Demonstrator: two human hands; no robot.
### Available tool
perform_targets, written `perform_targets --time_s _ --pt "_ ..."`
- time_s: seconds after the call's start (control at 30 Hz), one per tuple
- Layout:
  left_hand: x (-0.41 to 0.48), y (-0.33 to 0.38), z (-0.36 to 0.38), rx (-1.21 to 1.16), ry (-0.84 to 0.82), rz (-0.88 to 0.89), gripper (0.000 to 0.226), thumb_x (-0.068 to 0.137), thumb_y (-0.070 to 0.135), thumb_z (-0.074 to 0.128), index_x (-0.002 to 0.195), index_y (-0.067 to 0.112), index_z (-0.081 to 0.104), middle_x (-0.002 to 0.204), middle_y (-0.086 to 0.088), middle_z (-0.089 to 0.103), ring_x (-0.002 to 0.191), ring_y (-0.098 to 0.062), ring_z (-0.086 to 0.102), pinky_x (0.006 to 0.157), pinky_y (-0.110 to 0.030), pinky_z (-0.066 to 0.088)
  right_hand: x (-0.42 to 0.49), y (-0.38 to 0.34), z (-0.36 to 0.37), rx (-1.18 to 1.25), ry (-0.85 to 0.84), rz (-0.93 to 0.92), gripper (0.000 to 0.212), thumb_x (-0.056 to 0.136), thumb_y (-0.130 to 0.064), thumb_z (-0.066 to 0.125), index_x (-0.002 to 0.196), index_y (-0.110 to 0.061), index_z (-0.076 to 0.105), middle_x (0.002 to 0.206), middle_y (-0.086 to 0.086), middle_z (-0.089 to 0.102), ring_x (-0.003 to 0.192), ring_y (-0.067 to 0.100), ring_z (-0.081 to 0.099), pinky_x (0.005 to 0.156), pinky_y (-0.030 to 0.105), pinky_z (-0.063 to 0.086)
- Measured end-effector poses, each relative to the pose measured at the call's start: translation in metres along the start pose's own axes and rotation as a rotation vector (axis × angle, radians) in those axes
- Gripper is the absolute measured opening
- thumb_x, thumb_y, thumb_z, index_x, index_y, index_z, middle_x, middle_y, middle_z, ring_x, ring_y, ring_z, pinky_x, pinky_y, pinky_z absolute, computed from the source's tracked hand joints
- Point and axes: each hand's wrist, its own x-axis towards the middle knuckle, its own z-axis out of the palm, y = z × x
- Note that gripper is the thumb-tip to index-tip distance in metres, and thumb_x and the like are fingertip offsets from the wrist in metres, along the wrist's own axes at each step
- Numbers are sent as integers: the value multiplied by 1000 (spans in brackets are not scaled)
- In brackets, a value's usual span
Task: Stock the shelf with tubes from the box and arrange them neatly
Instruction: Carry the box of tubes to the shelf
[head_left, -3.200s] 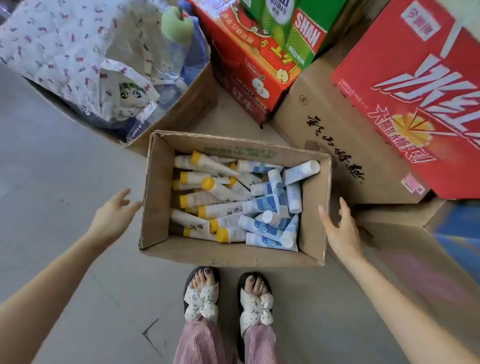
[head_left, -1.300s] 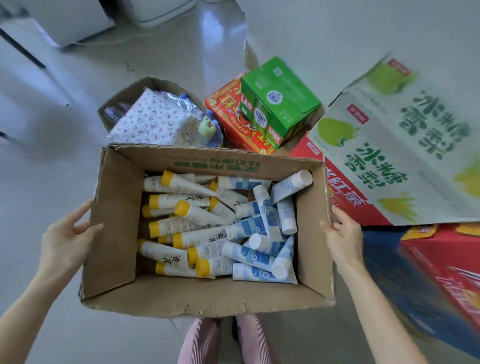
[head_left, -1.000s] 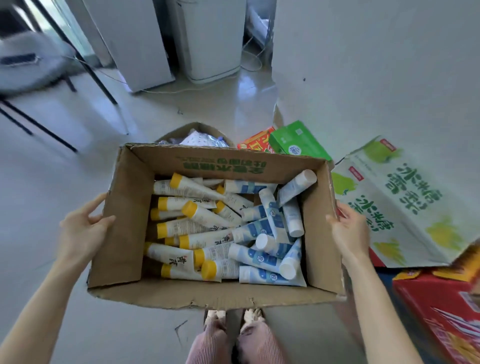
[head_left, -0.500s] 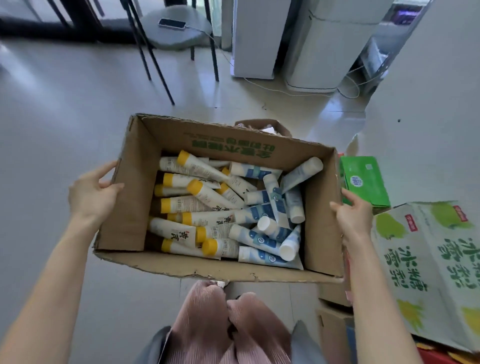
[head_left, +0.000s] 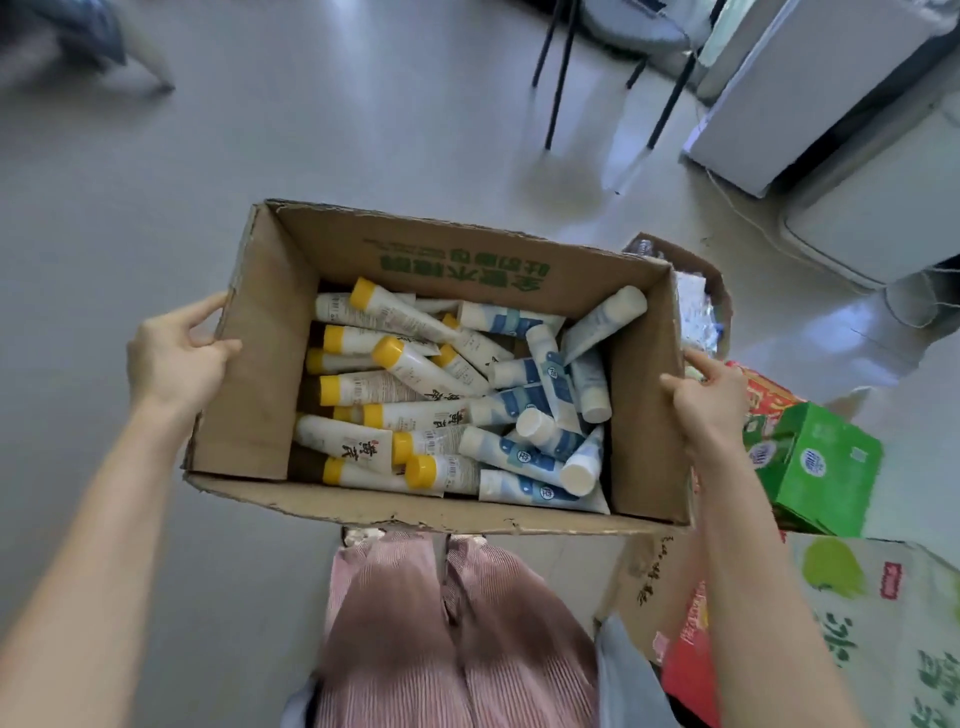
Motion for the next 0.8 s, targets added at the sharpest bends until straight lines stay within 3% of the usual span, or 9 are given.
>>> perform_targets --time_s 0.13,0.3,0.43,0.57,0.67,0.73,0.8 --pt "-18 -59 -48 -63 72 -121 56 83 9 68 128 41 54 110 -16 68 107 -32 63 97 -49 48 -24 -22 39 -27 -136 -62 45 85 -7 61 128 -18 59 121 13 65 112 30 61 99 49 46" --pt "-31 -132 -114 -134 158 -216 60 83 12 66 121 55 49 110 -14 69 105 -32 63 96 -52 47 -72 -53 95 -60 -246 -127 44 87 -5 58 128 -20 59 103 11 69 92 29 68 90 49 53" --pt "-39 -183 -167 -152 234 -274 56 79 18 67 110 63 53 108 -10 70 107 -30 63 97 -52 46 -116 -77 139 -94 -317 -174 46 86 -5 59 129 -22 58 100 11 70 89 31 69 88 50 53" --pt "-50 -214 -217 -192 320 -331 59 80 11 68 119 53 52 91 -8 71 96 -33 66 93 -49 50 -161 -101 184 -121 -368 -222 46 87 -3 57 128 -22 59 84 3 69 88 32 69 83 47 56" --pt "-65 -234 -250 -183 450 -368 59 80 9 70 124 44 54 70 8 64 78 -20 61 82 -34 52 -196 -119 221 -138 -415 -259 46 88 -3 57 130 -22 58 96 9 70 84 26 69 82 40 57" --pt "-75 -251 -273 -182 501 -382 58 81 8 70 125 42 54 74 5 65 78 -16 58 79 -27 47 -219 -130 248 -149 -453 -291 46 88 -3 57 131 -21 57 100 11 69 80 23 68 75 34 57" --pt "-84 -271 -296 -202 547 -417 58 81 8 70 126 42 55 87 2 68 82 -15 61 85 -29 47 -242 -141 277 -164 -504 -330 45 89 -1 57 131 -19 56 97 12 69 83 27 69 76 37 57"
